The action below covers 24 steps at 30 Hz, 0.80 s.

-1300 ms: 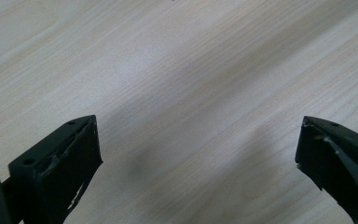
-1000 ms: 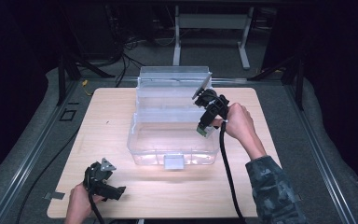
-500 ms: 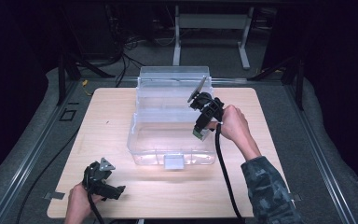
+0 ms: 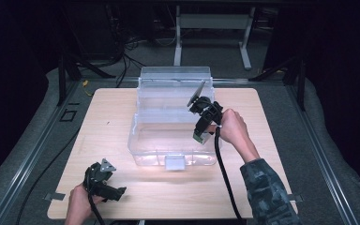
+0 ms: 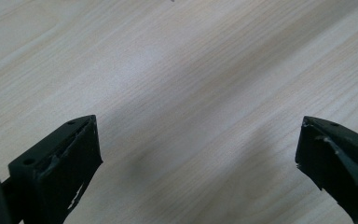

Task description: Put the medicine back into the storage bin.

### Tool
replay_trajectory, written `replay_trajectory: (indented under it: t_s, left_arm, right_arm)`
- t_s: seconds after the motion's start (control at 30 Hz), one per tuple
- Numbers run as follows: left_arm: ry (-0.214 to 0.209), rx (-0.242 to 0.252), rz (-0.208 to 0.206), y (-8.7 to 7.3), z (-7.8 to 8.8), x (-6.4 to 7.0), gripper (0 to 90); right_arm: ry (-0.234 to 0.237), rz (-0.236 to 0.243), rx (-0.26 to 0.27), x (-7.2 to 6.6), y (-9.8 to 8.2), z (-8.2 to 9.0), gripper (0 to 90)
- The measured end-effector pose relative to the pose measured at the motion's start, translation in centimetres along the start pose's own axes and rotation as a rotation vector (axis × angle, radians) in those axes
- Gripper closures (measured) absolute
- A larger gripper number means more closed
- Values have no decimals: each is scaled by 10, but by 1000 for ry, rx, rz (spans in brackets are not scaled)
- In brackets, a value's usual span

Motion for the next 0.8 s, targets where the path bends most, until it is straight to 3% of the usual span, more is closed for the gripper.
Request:
replay_trajectory:
  t_s: [0.8]
  left_arm:
    - [3,-2,-7,0,-1,2,1]
  right_arm:
    - [19,-17,-87,2,-17,-34,467]
Point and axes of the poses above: each handheld gripper's, and its own axes: z roughly backward along the jaws, y roughly out of its top, x roughly to its right, the point moved 8 cm from there along -z, roughly forward along the jaws, and after that the axes turned 9 degrees about z, right-handed, at the moved point
